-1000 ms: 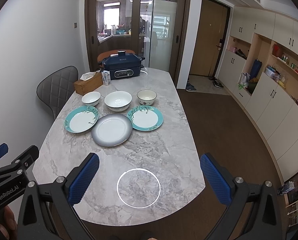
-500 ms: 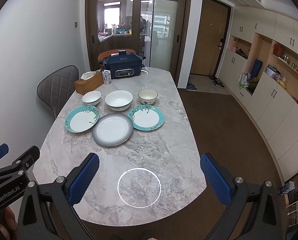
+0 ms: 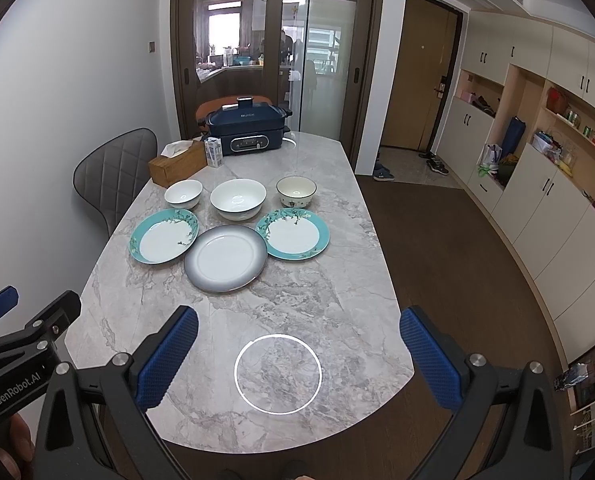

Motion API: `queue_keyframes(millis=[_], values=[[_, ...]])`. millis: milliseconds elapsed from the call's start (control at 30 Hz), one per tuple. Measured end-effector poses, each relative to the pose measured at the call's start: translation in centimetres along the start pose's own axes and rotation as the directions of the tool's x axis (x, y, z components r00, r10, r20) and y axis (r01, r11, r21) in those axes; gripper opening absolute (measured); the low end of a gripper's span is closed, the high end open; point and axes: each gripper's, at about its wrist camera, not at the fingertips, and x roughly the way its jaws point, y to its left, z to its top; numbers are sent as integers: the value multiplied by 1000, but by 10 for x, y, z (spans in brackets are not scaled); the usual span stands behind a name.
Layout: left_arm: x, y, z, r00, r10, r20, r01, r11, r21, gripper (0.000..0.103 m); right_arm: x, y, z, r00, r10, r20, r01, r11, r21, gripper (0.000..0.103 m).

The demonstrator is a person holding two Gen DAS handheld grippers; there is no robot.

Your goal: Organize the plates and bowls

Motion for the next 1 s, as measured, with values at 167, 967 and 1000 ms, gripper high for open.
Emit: queue_keyframes(millis=[167,967,1000], values=[[0,0,0,1000,0,-1,0,1000,1,103,1,0,0,1000,1,-2,-1,1000,0,103],[5,1,-3,1000,-2,-4,2,1000,-1,103,8,7,-6,1000,2,-7,-2,1000,-1,103],[5,1,-2,1000,-3,-6,3,1000,0,103,8,7,-6,1000,4,-7,-4,1000,-1,103]])
